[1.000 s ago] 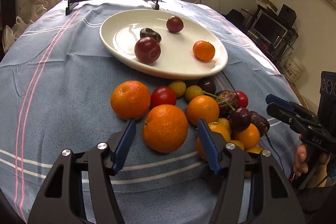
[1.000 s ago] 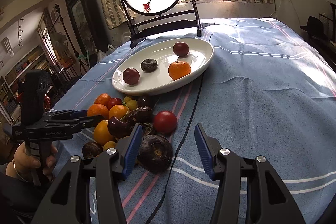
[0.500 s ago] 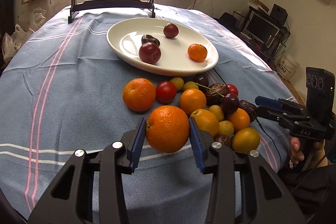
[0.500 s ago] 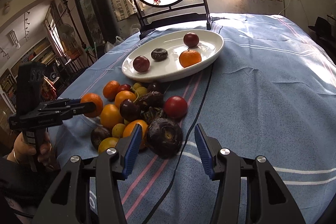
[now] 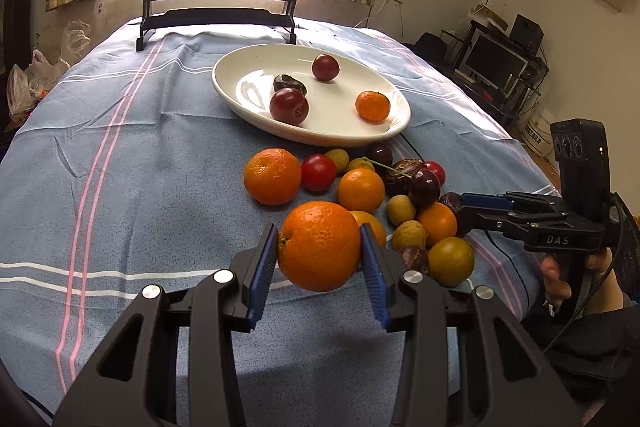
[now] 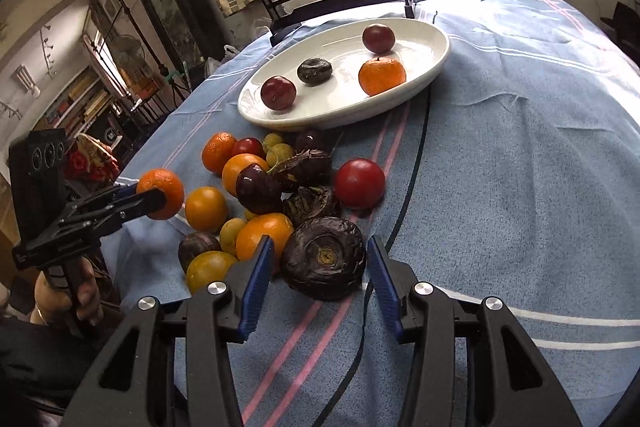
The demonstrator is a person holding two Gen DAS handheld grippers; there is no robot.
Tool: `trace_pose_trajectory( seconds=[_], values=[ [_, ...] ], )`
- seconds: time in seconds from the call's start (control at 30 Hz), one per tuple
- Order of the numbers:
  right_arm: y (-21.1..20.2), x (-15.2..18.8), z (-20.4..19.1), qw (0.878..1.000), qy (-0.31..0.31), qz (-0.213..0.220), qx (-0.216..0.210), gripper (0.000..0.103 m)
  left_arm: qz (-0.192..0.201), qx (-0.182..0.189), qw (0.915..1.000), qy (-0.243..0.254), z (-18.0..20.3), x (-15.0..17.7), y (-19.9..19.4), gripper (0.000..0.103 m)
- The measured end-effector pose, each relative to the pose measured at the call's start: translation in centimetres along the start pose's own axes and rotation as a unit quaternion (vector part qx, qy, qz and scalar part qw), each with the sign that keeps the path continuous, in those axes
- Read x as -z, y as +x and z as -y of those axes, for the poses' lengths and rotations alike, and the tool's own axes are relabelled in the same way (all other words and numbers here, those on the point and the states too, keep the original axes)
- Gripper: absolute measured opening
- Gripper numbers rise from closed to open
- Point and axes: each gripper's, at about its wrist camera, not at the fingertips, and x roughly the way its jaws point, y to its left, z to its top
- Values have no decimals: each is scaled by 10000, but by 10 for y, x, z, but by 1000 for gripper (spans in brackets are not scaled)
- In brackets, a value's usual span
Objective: Organize fruits
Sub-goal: 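Grasp a large orange with the left tool while the right tool grasps a dark brown fruit, then place the orange and dark brown fruit on the white plate, opening both tools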
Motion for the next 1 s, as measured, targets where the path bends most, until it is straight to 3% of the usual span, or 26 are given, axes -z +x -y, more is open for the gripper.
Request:
trace_pose_trajectory(
  seconds=[0.17, 0.4, 0.47, 0.77, 1.0],
  values=[
    [-2, 3, -16, 9932, -986, -168, 588, 47, -21, -36, 10000, -3, -3, 3, -2, 40],
    [20, -3, -32, 9829, -1502, -397, 993, 46, -108, -14, 9999, -46, -4, 6, 4, 40],
    [18, -5, -28, 9857, -1373, -335, 915, 42, -111, -9, 9999, -31, -3, 7, 4, 40],
    [-18, -2, -16, 9951, -835, 178, 501, 42, -50, 27, 9999, -94, -8, 4, -1, 40],
    [-48, -37, -9, 9953, -570, 767, 133, 42, 205, 150, 9996, -107, -6, -15, -10, 40]
  ],
)
